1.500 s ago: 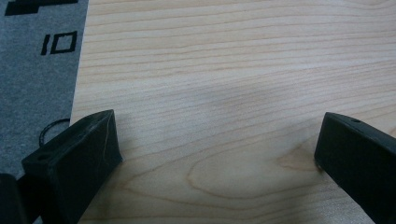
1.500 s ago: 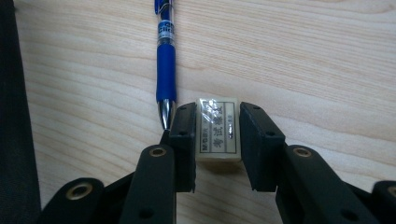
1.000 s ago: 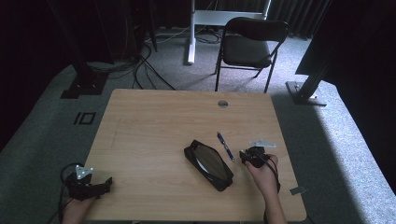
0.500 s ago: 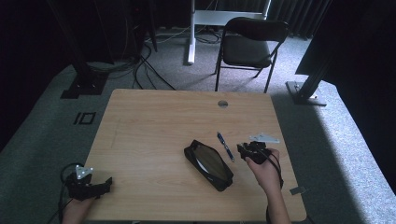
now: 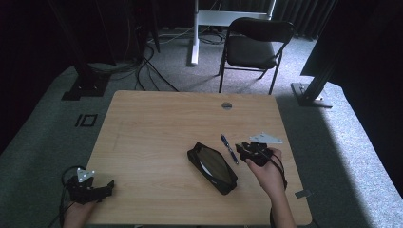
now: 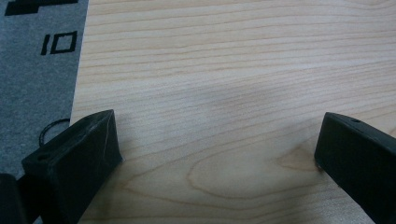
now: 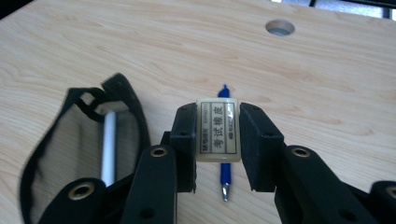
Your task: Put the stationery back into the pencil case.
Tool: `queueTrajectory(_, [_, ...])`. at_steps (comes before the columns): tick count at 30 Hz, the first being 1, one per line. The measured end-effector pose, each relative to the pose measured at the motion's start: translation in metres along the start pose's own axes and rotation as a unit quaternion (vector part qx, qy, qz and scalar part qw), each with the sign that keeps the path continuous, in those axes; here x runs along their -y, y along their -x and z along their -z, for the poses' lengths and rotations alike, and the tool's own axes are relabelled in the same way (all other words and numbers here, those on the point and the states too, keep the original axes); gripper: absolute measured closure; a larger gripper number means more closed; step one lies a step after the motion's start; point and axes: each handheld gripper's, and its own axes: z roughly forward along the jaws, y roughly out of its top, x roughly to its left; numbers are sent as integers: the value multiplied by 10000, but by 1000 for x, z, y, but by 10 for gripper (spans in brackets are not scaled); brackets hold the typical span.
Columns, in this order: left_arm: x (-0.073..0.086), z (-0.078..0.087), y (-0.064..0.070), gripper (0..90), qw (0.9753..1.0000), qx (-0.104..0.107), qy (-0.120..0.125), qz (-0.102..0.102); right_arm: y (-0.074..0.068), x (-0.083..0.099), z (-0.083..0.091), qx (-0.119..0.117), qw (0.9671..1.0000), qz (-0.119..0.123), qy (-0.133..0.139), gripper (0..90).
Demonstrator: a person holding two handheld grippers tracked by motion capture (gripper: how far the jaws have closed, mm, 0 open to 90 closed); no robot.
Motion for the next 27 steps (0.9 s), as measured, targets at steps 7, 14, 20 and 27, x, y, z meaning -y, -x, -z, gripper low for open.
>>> queueTrajectory(7, [0,0,0,3,10000,0,0,0,-11,-6,2,-145,9998,109,14,683])
queueTrajectory(14, [0,0,0,2,10000,0,1,3,-25,-8,-4,-331,9992,244,-22,682])
queueTrajectory(20, [0,0,0,3,10000,-1,3,4,-35,-11,-5,-483,9983,332,-21,683])
queueTrajectory(27, [0,0,0,3,10000,-1,5,4,-48,-13,-8,-670,9967,447,-89,682])
